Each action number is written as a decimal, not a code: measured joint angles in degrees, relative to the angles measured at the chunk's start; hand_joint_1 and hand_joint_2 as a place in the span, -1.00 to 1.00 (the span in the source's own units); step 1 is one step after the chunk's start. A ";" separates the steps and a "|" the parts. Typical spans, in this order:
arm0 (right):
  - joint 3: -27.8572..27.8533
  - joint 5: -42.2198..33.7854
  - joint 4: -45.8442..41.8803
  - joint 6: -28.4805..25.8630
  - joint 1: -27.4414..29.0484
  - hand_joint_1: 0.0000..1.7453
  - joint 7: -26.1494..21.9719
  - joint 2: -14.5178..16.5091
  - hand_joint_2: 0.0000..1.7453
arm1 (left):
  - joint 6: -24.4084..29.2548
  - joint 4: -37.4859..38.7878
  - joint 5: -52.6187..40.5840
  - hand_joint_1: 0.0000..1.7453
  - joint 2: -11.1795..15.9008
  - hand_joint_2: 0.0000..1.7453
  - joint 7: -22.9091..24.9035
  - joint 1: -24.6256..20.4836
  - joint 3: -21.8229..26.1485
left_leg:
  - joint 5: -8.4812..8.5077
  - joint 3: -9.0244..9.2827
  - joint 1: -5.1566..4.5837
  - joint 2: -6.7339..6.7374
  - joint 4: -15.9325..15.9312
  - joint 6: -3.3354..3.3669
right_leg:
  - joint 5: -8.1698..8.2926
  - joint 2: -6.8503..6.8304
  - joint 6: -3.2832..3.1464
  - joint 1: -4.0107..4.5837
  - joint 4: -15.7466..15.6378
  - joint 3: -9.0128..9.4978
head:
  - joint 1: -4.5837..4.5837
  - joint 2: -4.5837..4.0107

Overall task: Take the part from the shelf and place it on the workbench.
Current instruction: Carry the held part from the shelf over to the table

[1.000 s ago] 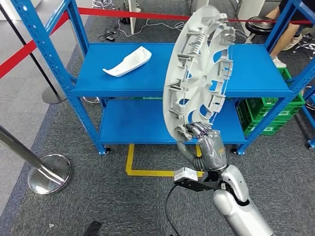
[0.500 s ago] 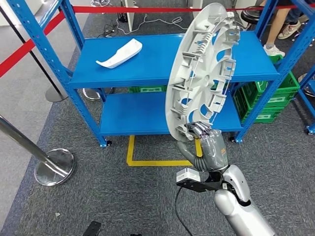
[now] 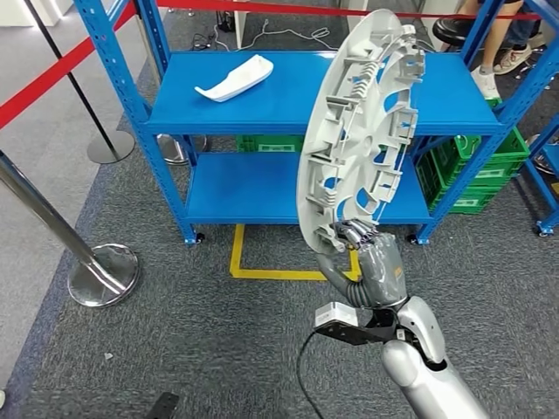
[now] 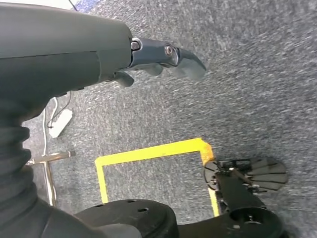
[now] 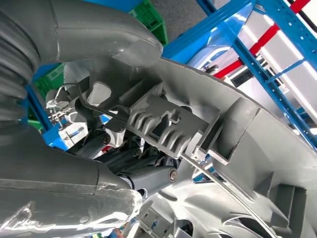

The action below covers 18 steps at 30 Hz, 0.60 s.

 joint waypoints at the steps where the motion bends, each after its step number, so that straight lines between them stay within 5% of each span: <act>1: 0.00 0.01 0.00 0.00 0.00 1.00 0.00 -0.01 1.00 | -0.02 0.00 0.00 -1.00 0.01 1.00 0.00 0.00 0.00 | 0.48 -0.77 0.00 0.01 0.20 -0.05 | 0.28 0.00 0.03 0.00 1.25 0.56 | 0.02 0.00; 2: -0.01 0.01 0.00 0.00 -0.01 1.00 0.01 -0.01 1.00 | -0.04 0.00 0.00 -1.00 0.01 1.00 0.00 -0.01 0.00 | 0.95 -1.57 0.02 0.01 0.46 -0.15 | 1.63 -0.01 0.02 -0.03 0.22 2.21 | 0.01 0.00; 4: -0.03 0.01 -0.03 0.01 -0.08 1.00 0.02 -0.02 1.00 | -0.08 0.00 0.00 -1.00 -0.01 1.00 0.00 -0.03 0.00 | 1.87 -3.07 0.00 -0.05 0.99 -0.54 | 3.83 0.01 -0.01 -0.09 -6.83 7.82 | 0.02 0.00; 5: -0.04 0.00 -0.10 0.01 -0.12 1.00 0.01 -0.02 1.00 | -0.09 0.00 0.00 -1.00 -0.01 1.00 0.00 -0.05 0.00 | 2.32 -3.64 -0.06 -0.08 1.21 -0.81 | 3.82 0.13 -0.15 -0.06 -10.90 10.61 | 0.00 0.00; 7: -0.06 -0.05 -0.26 0.02 -0.14 1.00 -0.04 -0.03 1.00 | -0.05 0.00 0.00 -1.00 0.03 1.00 0.00 -0.09 0.00 | 3.36 -4.23 -0.18 -0.16 1.27 -1.38 | 2.87 0.38 -0.71 0.13 -15.23 13.00 | -0.05 0.00; 10: -0.11 -0.15 -0.40 0.02 -0.08 1.00 -0.14 -0.07 1.00 | 0.22 0.00 0.00 -1.00 0.11 1.00 -0.05 0.04 0.00 | 3.72 -5.17 -0.05 -0.20 1.37 -2.32 | 4.01 0.49 -2.26 0.11 -15.45 11.68 | -0.01 0.00; 12: -0.14 -0.20 -0.56 0.02 0.02 1.00 -0.21 -0.07 1.00 | 0.51 0.00 0.02 -1.00 0.15 1.00 -0.21 0.15 0.01 | -0.49 -6.58 0.03 -0.19 4.65 -2.94 | 5.23 0.43 -3.17 -0.11 -15.52 10.24 | -0.22 0.00; 14: -0.21 -0.33 -0.69 0.01 0.21 1.00 -0.22 -0.07 1.00 | 0.64 0.00 0.03 -1.00 0.14 1.00 -0.35 0.09 0.02 | -6.13 -8.55 0.07 -0.18 12.06 -3.34 | 6.49 0.41 -3.48 -0.11 -15.48 8.69 | -0.39 0.00; 15: -0.27 -0.38 -0.71 0.00 0.38 1.00 -0.22 -0.08 1.00 | 0.64 0.00 0.02 -1.00 0.14 1.00 -0.37 0.05 0.02 | -7.36 -9.27 0.08 -0.17 15.72 -3.44 | 7.09 0.39 -3.48 -0.11 -15.45 7.92 | -0.41 0.00; 17: -0.44 -0.43 -0.72 -0.01 0.79 1.00 -0.27 -0.09 1.00 | 0.64 0.00 0.02 -1.00 0.14 1.00 -0.37 0.06 0.02 | -5.84 -8.70 0.08 -0.17 18.63 -3.40 | 8.21 0.34 -3.33 -0.11 -15.40 6.50 | -0.41 0.00; 18: -0.51 -0.48 -0.72 -0.02 0.94 1.00 -0.33 -0.09 1.00 | 0.66 0.00 0.02 -1.00 0.15 1.00 -0.37 0.06 0.02 | -4.18 -6.95 0.08 -0.17 17.01 -3.28 | 8.75 0.34 -3.21 -0.12 -15.38 5.85 | -0.42 0.00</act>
